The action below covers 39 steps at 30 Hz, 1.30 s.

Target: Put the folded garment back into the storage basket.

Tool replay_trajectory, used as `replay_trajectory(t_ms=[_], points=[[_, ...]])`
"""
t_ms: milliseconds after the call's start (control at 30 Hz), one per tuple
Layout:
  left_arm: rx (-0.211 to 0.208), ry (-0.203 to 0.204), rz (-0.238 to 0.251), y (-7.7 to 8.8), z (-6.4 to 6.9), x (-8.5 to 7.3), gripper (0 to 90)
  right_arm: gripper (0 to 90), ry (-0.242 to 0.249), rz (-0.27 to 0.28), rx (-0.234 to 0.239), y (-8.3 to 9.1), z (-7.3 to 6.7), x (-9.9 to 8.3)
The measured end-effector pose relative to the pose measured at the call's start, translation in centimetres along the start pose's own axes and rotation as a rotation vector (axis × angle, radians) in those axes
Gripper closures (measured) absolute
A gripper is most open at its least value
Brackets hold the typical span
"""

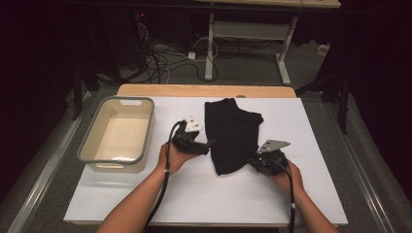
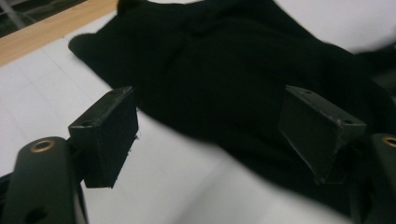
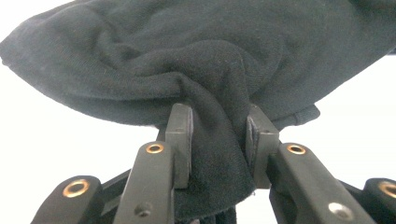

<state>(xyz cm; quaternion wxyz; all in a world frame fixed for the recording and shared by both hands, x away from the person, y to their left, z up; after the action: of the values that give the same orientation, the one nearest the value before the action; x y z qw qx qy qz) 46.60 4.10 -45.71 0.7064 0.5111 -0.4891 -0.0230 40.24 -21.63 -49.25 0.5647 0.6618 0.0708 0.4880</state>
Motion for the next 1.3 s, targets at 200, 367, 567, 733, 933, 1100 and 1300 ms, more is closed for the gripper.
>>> replay_trajectory(t_ms=[200,367,567,733,933,1100,1300], points=[[0.018,0.102,-0.114,-5.6,-3.3,2.9,15.8,68.7,0.01,0.008,0.02,0.1,-0.1,-0.2],[-0.035,0.188,-0.158,-8.1,-5.5,3.9,12.7,67.9,0.017,0.007,0.025,0.1,-0.1,-0.1],[-0.044,0.231,-0.193,-9.7,-5.5,4.6,0.0,67.3,0.016,0.008,0.028,0.1,-0.1,-0.1],[-0.044,0.195,-0.207,-10.2,-4.1,5.0,0.0,66.8,0.026,0.01,0.041,0.1,-0.2,-0.1],[-0.065,0.109,-0.222,-10.0,-2.7,5.4,18.8,66.6,0.03,0.011,0.046,0.0,-0.2,-0.1],[-0.11,0.096,-0.164,-9.7,-2.2,5.2,48.7,66.7,0.036,0.009,0.045,0.0,-0.3,0.0],[-0.167,0.076,-0.136,-9.7,-2.0,4.9,71.7,67.2,0.051,0.012,0.041,0.0,-0.5,0.0]])
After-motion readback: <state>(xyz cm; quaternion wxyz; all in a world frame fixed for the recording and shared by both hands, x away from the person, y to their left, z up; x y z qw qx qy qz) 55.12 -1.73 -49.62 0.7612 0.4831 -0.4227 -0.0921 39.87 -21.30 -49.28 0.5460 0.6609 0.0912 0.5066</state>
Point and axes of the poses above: each handheld gripper's, and its own axes: y roughly backward along the jaws, x roughly out of its top, z roughly to its right, the point moved 3 cm from there along -y, roughly forward along the jaws, and after that the axes turned 10 degrees about -z, right-handed, at the moved point
